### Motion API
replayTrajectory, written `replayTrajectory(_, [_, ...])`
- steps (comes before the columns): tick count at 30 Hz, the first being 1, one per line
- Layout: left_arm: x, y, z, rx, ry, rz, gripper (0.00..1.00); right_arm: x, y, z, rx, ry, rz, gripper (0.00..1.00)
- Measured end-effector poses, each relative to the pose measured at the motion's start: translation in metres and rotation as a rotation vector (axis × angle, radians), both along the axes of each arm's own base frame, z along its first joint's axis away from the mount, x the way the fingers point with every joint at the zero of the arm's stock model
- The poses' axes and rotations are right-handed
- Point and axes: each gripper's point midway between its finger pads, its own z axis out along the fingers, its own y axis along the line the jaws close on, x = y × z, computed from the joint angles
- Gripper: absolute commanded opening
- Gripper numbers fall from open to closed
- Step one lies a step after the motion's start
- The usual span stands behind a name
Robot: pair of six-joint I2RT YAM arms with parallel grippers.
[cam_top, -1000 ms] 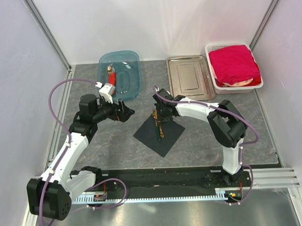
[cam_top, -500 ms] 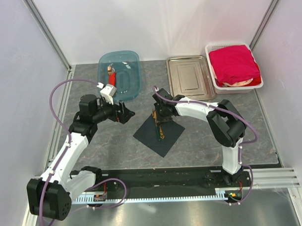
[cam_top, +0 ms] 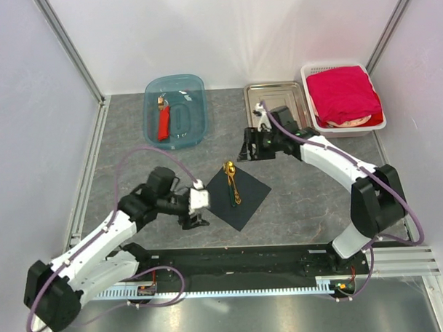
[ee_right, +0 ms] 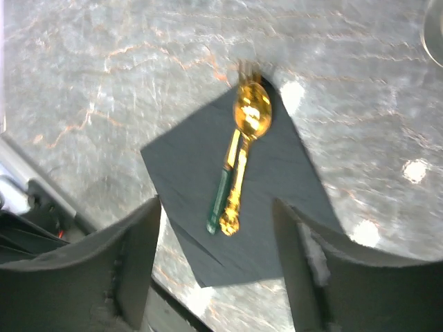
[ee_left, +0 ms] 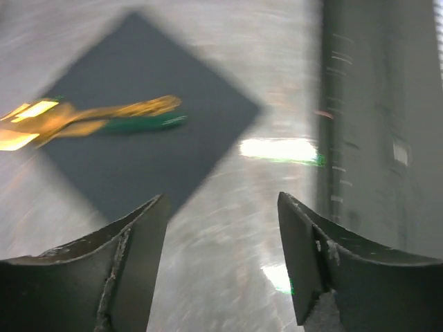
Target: Place the utensils on the paper napkin and roll it up
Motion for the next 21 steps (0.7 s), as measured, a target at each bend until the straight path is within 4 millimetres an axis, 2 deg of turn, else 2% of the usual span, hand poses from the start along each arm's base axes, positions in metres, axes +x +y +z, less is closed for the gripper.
replayTrajectory(2, [-0.022,-0.013,-0.014,0.035,-0.003,-0.118,0.59,-0.002,-0.017,-0.008,0.038,0.034,-0.002,0.81])
replayTrajectory(5, [-0.043,-0.035,-0.034,0.087,-0.025,-0.262,0.58,-0.016,-0.037,-0.032,0.056,0.114,-0.004,0.86])
replayTrajectory(8, [-0.056,-0.053,-0.049,0.123,-0.067,-0.359,0.54,-0.034,-0.043,-0.044,0.064,0.154,0.007,0.88])
replayTrajectory(10, [-0.064,-0.065,-0.063,0.158,-0.098,-0.425,0.50,-0.043,-0.044,-0.040,0.080,0.145,0.017,0.88])
replayTrajectory(15, [-0.066,-0.079,-0.088,0.222,-0.122,-0.476,0.40,-0.035,-0.047,-0.024,0.110,0.074,0.010,0.88])
replayTrajectory(21, [-0.053,-0.093,-0.092,0.224,-0.174,-0.473,0.37,-0.028,-0.052,-0.022,0.115,0.059,-0.011,0.90])
